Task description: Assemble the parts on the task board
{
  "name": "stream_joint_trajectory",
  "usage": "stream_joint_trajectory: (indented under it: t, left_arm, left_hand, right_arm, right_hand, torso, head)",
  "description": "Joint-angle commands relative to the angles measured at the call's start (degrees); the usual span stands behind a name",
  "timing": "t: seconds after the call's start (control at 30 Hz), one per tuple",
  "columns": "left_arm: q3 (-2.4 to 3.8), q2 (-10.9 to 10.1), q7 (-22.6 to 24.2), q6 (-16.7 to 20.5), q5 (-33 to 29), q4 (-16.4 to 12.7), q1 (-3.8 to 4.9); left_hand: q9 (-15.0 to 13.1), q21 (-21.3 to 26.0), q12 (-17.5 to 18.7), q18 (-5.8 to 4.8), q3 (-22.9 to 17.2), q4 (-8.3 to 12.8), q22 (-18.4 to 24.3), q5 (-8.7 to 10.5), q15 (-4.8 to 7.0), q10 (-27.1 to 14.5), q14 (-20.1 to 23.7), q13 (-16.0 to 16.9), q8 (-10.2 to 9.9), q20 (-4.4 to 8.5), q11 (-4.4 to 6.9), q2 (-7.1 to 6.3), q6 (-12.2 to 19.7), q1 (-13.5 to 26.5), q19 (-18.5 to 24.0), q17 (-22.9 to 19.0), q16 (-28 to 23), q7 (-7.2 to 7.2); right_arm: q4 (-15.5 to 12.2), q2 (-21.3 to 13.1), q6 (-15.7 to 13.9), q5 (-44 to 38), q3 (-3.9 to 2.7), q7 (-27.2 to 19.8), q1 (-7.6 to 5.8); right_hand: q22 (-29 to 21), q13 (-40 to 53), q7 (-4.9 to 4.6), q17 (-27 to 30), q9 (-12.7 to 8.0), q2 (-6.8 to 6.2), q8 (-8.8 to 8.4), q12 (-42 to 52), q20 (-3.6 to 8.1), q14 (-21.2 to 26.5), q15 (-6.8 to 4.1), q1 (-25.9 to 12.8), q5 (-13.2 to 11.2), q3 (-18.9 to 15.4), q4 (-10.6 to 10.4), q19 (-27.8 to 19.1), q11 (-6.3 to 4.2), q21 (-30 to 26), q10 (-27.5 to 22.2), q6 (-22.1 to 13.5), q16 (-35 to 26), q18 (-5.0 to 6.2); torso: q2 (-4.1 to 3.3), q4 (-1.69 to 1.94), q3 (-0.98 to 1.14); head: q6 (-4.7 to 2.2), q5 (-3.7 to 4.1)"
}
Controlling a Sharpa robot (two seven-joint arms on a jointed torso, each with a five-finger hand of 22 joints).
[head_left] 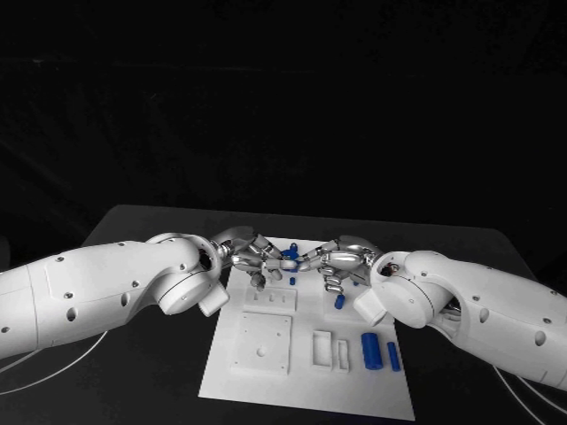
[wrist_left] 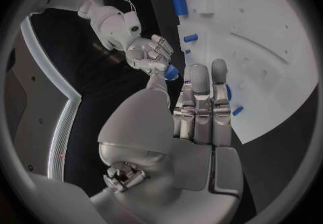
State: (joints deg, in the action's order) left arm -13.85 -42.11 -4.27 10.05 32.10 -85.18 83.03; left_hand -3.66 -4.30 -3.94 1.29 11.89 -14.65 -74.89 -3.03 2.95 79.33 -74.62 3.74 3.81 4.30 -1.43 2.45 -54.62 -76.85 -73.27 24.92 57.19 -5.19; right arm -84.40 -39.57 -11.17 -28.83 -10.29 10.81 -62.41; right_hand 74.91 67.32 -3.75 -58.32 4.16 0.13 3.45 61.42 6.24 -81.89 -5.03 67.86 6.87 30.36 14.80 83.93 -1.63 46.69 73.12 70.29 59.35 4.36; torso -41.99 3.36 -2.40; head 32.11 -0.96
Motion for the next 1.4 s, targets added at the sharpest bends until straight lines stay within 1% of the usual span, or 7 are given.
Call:
stream_joint_trajectory:
  t: [0.03, 0.33, 0.47, 0.57, 0.8, 0.87, 1.4]
  left_arm:
    - [0.03, 0.18, 2.34, -2.74, -1.00, -0.12, -0.02]
    - [0.03, 0.20, 2.23, -5.18, -0.99, -0.26, -0.02]
    - [0.03, 0.22, 2.16, -5.51, -0.58, -0.35, -0.03]
    - [0.03, 0.22, 1.95, -5.12, -0.22, -0.44, -0.05]
    - [0.03, 0.34, 1.68, -4.70, 0.01, -0.52, -0.18]
    - [0.04, 0.39, 1.70, -4.74, -0.05, -0.53, -0.25]
    - [0.05, 0.40, 2.42, -6.44, -1.58, -0.71, -0.40]
  left_hand:
    - [-0.04, 0.11, 0.17, -0.01, 0.81, 0.29, -0.25, 0.29, -0.03, -0.16, 0.29, 0.03, 0.36, -0.11, 0.00, 0.74, -0.34, 0.08, 0.17, -0.06, 0.16, -0.39]
    - [0.02, 0.15, 0.01, 0.64, -0.22, 0.30, -0.53, -0.03, -0.73, -0.68, 0.70, 0.18, 0.64, -0.87, -0.64, 3.63, -3.99, -1.04, 0.36, -0.25, 0.80, -1.14]
    - [-0.04, 0.14, 0.03, 0.80, -0.93, 0.33, -0.69, -2.55, -0.75, -0.75, 0.89, 0.17, 0.73, -0.98, -0.60, 4.74, -5.87, -2.19, 0.43, -0.52, 1.17, -0.88]
    - [-0.61, 0.03, -0.31, 0.67, -1.04, 0.41, -0.87, -6.44, -0.45, -0.52, 0.70, 0.25, 1.69, -0.74, -0.27, 5.07, -7.84, -3.02, 0.31, -0.45, 1.90, -0.13]
    - [-6.26, -0.27, -4.62, 0.07, -0.50, 0.27, -1.12, -6.90, -0.07, -2.33, 1.57, 0.57, 16.03, -0.21, 0.22, 5.10, 0.07, 0.05, 0.30, -0.27, 4.05, 0.04]
    - [-7.23, -0.25, -5.52, 0.12, -0.53, -0.34, -1.06, -6.82, -0.18, -3.20, 1.58, 0.56, 18.23, -0.32, -0.26, 5.27, 1.73, 0.35, 0.38, -0.38, 4.34, 0.03]
    - [-6.07, -0.49, -5.69, 0.49, -1.41, 0.23, -1.20, -7.27, -0.72, -4.70, 2.65, 0.32, 18.61, -0.87, -0.67, 6.83, 3.22, -0.90, 0.98, -0.46, 5.81, -0.39]
  right_arm:
    - [-0.14, 0.01, 1.27, -0.20, -0.03, -0.33, 0.05]
    - [-0.18, -0.06, 1.22, -0.31, -0.03, -0.41, 0.05]
    - [-0.31, -0.17, 1.23, -0.33, -0.04, -0.47, 0.05]
    - [-0.52, -0.31, 1.31, -0.33, -0.04, -0.50, 0.05]
    - [-0.81, -0.46, 1.44, -0.37, -0.04, -0.20, 0.07]
    - [-0.86, -0.47, 1.50, -0.45, -0.05, -0.03, 0.07]
    - [-0.51, -0.36, 0.59, -1.69, -0.05, 1.39, 0.08]
  right_hand:
    - [5.52, 0.00, 0.04, 0.00, 0.12, 0.45, 0.22, -0.16, 0.15, 0.07, -0.29, -0.01, -0.19, -0.04, 0.22, 1.15, -0.14, 0.22, -0.22, 0.63, -0.03, 0.26]
    - [5.52, 0.00, 0.04, 0.00, 0.12, 0.45, 0.22, -0.16, 0.15, 0.07, -0.29, -0.01, -0.19, -0.04, 0.22, 1.15, -0.14, 0.22, -0.22, 0.63, -0.03, 0.26]
    - [5.52, 0.00, 0.04, 0.00, 0.12, 0.45, 0.22, -0.16, 0.15, 0.07, -0.29, -0.01, -0.19, -0.04, 0.22, 1.15, -0.14, 0.22, -0.22, 0.63, -0.03, 0.26]
    - [5.52, 0.00, 0.04, 0.00, 0.12, 0.45, 0.22, -0.16, 0.15, 0.07, -0.29, -0.01, -0.19, -0.04, 0.22, 1.15, -0.14, 0.22, -0.22, 0.63, -0.03, 0.26]
    - [5.53, 0.07, 0.03, -0.06, 0.13, 0.52, 0.22, -0.15, 0.12, 0.07, -0.28, -0.03, -0.18, 0.03, 0.35, 1.15, -0.13, 0.31, -0.22, 0.62, -0.02, 0.28]
    - [5.53, 0.07, 0.03, -0.06, 0.13, 0.52, 0.22, -0.15, 0.12, 0.07, -0.28, -0.03, -0.18, 0.03, 0.35, 1.15, -0.13, 0.31, -0.22, 0.62, -0.02, 0.28]
    - [5.54, 0.15, 0.03, -0.14, 0.13, 0.59, 0.23, -0.07, 0.12, 0.04, -0.27, -0.05, -0.26, 0.09, 0.51, 1.15, -0.14, 0.37, -0.14, 0.67, 0.05, 0.29]
  torso:
    - [0.04, 0.04, 0.00]
    - [0.01, 0.02, 0.03]
    - [-0.02, 0.00, 0.07]
    - [-0.03, -0.01, 0.07]
    - [0.00, -0.02, 0.03]
    - [-0.01, -0.01, 0.03]
    - [0.05, 0.08, -0.02]
  head:
    - [0.07, -0.06]
    - [0.08, -0.08]
    - [0.10, -0.05]
    - [0.13, -0.04]
    - [0.33, 0.08]
    - [0.36, 0.13]
    - [0.61, 0.31]
